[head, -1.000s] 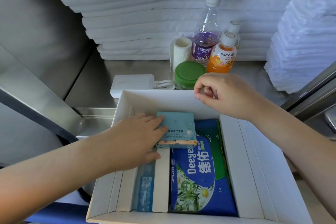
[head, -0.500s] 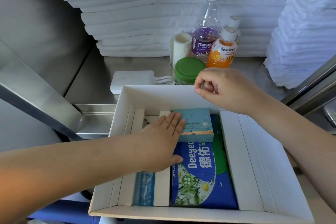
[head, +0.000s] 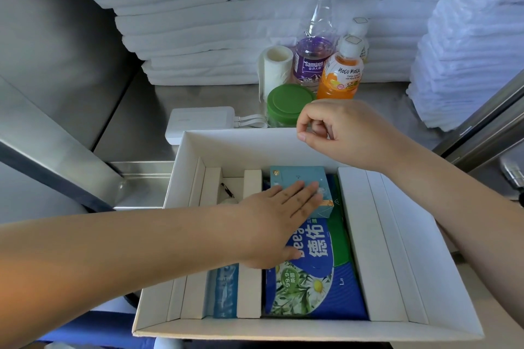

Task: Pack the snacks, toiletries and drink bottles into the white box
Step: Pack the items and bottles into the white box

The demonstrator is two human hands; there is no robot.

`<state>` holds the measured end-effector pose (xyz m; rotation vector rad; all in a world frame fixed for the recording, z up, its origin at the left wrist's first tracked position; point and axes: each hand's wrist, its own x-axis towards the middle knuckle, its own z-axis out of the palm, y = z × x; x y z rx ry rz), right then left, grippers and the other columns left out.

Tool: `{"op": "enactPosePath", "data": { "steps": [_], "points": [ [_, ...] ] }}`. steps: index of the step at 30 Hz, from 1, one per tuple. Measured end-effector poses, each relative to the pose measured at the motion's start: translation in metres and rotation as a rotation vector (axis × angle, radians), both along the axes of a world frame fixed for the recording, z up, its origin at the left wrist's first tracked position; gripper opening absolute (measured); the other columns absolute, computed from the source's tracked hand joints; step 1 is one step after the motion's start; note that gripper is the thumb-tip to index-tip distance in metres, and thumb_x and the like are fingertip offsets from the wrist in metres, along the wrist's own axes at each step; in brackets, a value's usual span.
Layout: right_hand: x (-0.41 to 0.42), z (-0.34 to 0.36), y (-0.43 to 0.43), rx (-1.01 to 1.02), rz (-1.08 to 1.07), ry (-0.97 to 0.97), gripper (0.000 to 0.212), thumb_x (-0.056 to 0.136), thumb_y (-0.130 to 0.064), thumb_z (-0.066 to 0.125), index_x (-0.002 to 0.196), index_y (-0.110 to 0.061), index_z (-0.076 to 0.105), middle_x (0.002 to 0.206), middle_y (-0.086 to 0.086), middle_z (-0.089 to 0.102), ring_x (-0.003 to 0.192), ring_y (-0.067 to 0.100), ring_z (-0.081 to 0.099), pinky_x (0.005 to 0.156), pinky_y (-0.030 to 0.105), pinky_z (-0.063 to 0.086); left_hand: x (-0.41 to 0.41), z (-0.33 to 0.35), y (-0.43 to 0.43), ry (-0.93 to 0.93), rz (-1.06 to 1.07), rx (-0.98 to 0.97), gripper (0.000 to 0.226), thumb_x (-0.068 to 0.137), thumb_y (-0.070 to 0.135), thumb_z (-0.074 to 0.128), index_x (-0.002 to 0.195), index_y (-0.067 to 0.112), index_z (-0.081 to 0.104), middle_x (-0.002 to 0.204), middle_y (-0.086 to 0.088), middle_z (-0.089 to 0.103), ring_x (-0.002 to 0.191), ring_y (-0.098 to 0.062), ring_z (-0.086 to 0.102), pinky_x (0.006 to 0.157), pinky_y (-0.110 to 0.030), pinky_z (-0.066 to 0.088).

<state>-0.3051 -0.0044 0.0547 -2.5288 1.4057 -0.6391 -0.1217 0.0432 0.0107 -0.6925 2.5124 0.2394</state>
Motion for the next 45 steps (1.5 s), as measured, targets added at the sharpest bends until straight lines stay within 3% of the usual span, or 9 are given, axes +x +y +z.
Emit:
{"op": "enactPosePath", "data": {
  "steps": [5, 8, 17, 29, 34, 38, 41, 42, 45],
  "points": [
    [-0.001, -0.001, 0.001, 0.0, 0.008, -0.006, 0.006, 0.085, -0.024, 0.062, 0.08, -0.024, 0.059, 0.062, -0.009, 0.047, 0.062, 0.007, 0.046, 0.054, 0.019, 0.035, 0.001, 0.01, -0.025, 0.057, -0.014, 0.115, 0.07, 0.099, 0.047, 0.029, 0.146, 0.024, -0.017, 0.151, 0.008, -0.024, 0.136, -0.003, -0.018, 0.111, -0.029, -0.004],
    [-0.002, -0.001, 0.001, 0.012, 0.008, -0.023, 0.006, 0.085, -0.023, 0.062, 0.08, -0.023, 0.059, 0.063, -0.008, 0.047, 0.062, 0.007, 0.045, 0.054, 0.02, 0.035, 0.001, 0.01, -0.046, 0.088, -0.019, -0.011, 0.068, 0.098, 0.045, 0.034, 0.15, 0.022, -0.003, 0.157, 0.002, -0.009, 0.143, -0.009, -0.005, 0.117, -0.033, 0.005],
    [0.0, 0.0, 0.0, 0.008, 0.008, -0.014, 0.007, 0.086, -0.023, 0.062, 0.08, -0.025, 0.058, 0.061, -0.007, 0.047, 0.062, 0.01, 0.047, 0.054, 0.021, 0.037, 0.003, -0.02, -0.035, 0.031, -0.083, -0.169, 0.074, 0.1, 0.038, 0.031, 0.141, 0.018, -0.028, 0.152, -0.007, -0.028, 0.141, -0.021, -0.02, 0.117, -0.041, 0.0],
    [0.001, 0.002, -0.001, 0.009, 0.0, 0.0, 0.006, 0.086, -0.022, 0.062, 0.08, -0.022, 0.059, 0.06, -0.006, 0.047, 0.062, 0.008, 0.046, 0.053, 0.012, 0.032, -0.012, -0.024, -0.016, 0.005, 0.022, -0.275, 0.079, 0.098, 0.023, 0.036, 0.141, 0.006, -0.027, 0.15, -0.02, -0.028, 0.142, -0.031, -0.017, 0.115, -0.04, 0.002],
    [-0.001, 0.001, 0.001, 0.005, 0.002, -0.019, 0.007, 0.085, -0.021, 0.063, 0.079, -0.023, 0.059, 0.063, -0.006, 0.05, 0.063, 0.005, 0.046, 0.054, 0.014, 0.034, -0.005, -0.01, -0.025, 0.032, 0.012, -0.159, 0.075, 0.1, 0.04, 0.03, 0.142, 0.012, -0.027, 0.151, -0.009, -0.029, 0.141, -0.021, -0.021, 0.117, -0.037, -0.003],
    [-0.003, -0.001, 0.003, 0.002, 0.011, -0.044, 0.01, 0.083, -0.016, 0.066, 0.079, -0.022, 0.06, 0.065, -0.006, 0.051, 0.062, 0.003, 0.045, 0.055, 0.018, 0.036, 0.018, 0.022, -0.028, 0.269, 0.04, -0.157, 0.069, 0.098, 0.048, 0.023, 0.145, 0.02, -0.019, 0.149, 0.002, -0.023, 0.141, -0.012, -0.016, 0.111, -0.028, -0.01],
    [-0.002, 0.0, 0.001, 0.006, 0.024, -0.066, 0.005, 0.083, -0.022, 0.064, 0.08, -0.022, 0.06, 0.062, -0.008, 0.049, 0.059, 0.002, 0.045, 0.053, 0.018, 0.035, 0.049, 0.051, -0.031, 0.623, 0.048, -0.301, 0.054, 0.096, 0.038, 0.033, 0.146, 0.018, 0.029, 0.153, -0.001, 0.026, 0.141, -0.014, 0.02, 0.114, -0.03, 0.011],
    [0.0, 0.001, 0.0, 0.004, 0.034, -0.068, 0.005, 0.084, -0.024, 0.063, 0.081, -0.022, 0.06, 0.062, -0.009, 0.049, 0.059, 0.002, 0.046, 0.052, 0.017, 0.034, 0.061, 0.055, -0.032, 0.667, 0.107, -0.35, 0.052, 0.096, 0.034, 0.036, 0.144, 0.017, 0.034, 0.15, -0.002, 0.032, 0.14, -0.015, 0.024, 0.114, -0.031, 0.016],
    [0.005, 0.003, -0.005, 0.007, 0.058, -0.055, 0.005, 0.085, -0.026, 0.061, 0.081, -0.024, 0.059, 0.064, -0.008, 0.05, 0.06, 0.004, 0.047, 0.051, 0.017, 0.034, 0.09, 0.05, -0.035, 0.597, 0.433, -0.297, 0.059, 0.096, 0.042, 0.031, 0.147, 0.031, 0.003, 0.155, 0.014, 0.004, 0.142, 0.001, -0.006, 0.111, -0.014, -0.006]
  ]
}}
